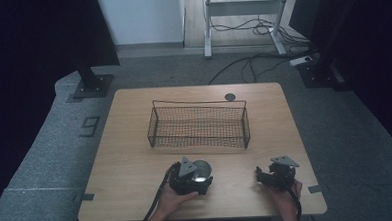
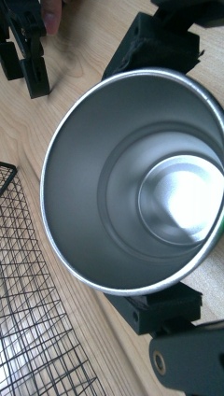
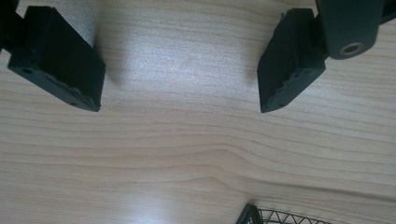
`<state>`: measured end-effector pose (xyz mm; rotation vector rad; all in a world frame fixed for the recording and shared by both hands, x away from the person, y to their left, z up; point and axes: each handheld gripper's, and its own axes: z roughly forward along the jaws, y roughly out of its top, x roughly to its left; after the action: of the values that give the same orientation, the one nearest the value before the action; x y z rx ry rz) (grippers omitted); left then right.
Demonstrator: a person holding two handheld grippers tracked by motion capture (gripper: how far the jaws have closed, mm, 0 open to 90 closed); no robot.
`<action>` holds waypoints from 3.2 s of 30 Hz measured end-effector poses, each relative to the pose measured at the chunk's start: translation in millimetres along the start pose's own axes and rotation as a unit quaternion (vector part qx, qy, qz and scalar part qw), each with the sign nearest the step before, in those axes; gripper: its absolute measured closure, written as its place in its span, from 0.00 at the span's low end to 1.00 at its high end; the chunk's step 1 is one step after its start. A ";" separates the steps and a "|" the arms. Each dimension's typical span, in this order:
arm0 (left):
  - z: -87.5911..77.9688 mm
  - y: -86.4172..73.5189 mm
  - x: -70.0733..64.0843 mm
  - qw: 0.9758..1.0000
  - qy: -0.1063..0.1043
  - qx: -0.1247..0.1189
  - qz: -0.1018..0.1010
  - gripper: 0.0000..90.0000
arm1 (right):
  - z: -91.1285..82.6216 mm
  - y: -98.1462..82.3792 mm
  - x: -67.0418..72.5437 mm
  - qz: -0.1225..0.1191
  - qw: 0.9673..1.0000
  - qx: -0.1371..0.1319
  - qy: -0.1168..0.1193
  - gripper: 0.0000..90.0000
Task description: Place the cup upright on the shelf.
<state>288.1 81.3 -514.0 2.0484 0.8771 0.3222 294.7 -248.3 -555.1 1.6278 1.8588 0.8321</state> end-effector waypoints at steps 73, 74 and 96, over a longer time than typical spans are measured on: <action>-49.4 17.5 25.1 0.998 0.020 -0.055 -0.015 0.17 | -0.4 -0.3 -0.1 -0.001 1.000 0.000 0.002 0.17; -50.4 17.6 26.4 0.998 0.021 -0.055 -0.015 0.17 | -0.4 -0.3 -0.1 -0.001 1.000 0.000 0.002 0.17; -56.7 39.6 38.8 0.998 0.025 -0.047 -0.024 0.17 | -0.6 -0.6 -0.2 0.000 1.000 0.000 0.003 0.17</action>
<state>305.3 127.9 -452.1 1.9360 0.9227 0.3824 293.9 -248.6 -555.1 1.6269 1.8616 0.8380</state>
